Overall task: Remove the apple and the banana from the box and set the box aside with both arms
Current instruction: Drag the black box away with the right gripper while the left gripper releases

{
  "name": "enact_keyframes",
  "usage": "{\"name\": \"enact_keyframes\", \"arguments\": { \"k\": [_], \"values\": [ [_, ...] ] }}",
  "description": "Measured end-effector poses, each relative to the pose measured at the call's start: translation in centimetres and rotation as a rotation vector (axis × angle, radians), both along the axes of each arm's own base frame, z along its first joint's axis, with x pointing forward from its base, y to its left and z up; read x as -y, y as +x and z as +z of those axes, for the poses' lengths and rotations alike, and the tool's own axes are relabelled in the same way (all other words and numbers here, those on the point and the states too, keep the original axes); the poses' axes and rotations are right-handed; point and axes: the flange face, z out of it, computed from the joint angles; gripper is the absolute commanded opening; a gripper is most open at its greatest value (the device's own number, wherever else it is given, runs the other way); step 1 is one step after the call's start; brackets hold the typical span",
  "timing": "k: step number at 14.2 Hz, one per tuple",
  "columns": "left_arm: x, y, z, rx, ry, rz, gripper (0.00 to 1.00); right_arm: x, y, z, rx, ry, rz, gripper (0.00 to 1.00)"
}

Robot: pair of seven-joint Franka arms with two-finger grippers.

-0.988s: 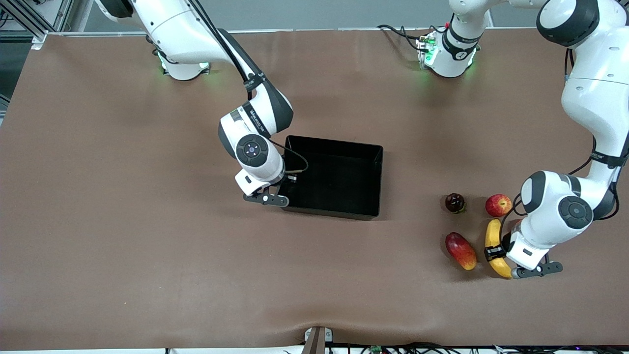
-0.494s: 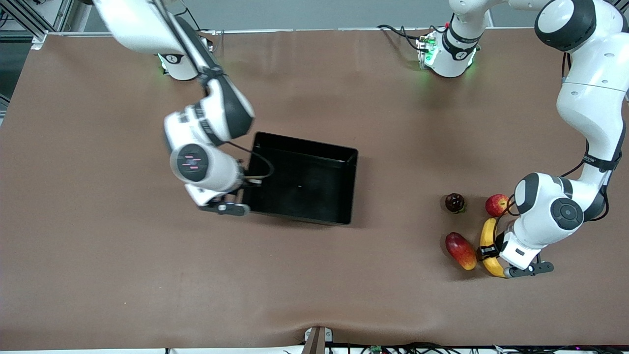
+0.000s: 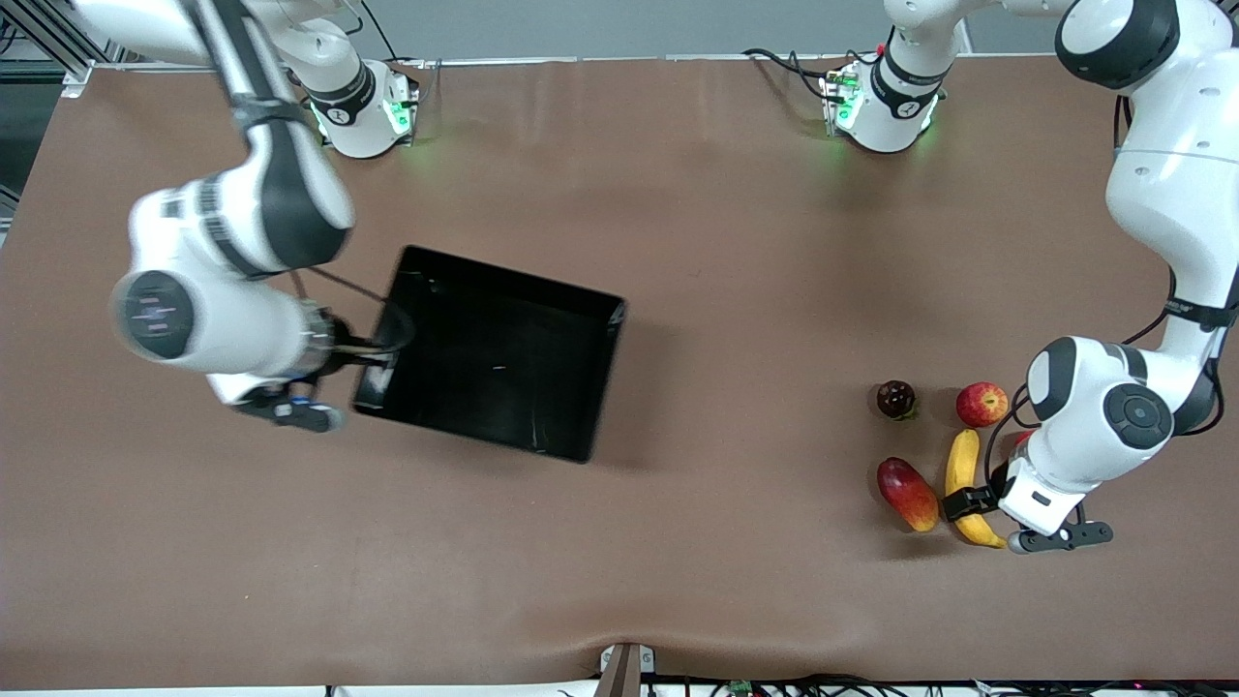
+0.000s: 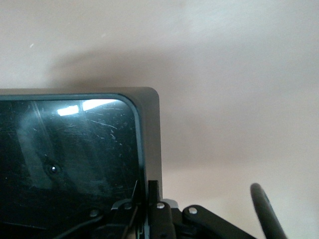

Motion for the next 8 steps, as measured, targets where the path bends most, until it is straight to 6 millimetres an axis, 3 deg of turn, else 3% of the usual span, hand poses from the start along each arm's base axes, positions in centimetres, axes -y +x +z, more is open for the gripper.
{"name": "enact_keyframes", "arguments": {
  "k": [2, 5, 6, 8],
  "values": [
    [2.2, -0.2, 3.7, -0.019, 0.011, -0.027, 1.0, 6.3, 0.9, 0.4, 0.019, 0.025, 0.03, 0.0],
    [4.7, -1.2, 9.6, -0.051, 0.061, -0.063, 1.0, 16.8, 0.8, -0.6, 0.026, 0.049, 0.07, 0.0],
    [5.2, -1.7, 11.2, -0.067, 0.084, -0.072, 1.0, 19.5, 0.6, -1.0, 0.024, 0.034, 0.066, 0.0],
    [5.7, -2.7, 13.9, -0.095, 0.127, -0.085, 1.0, 22.8, 0.3, -2.1, 0.025, 0.013, 0.078, 0.0]
  ]
}}
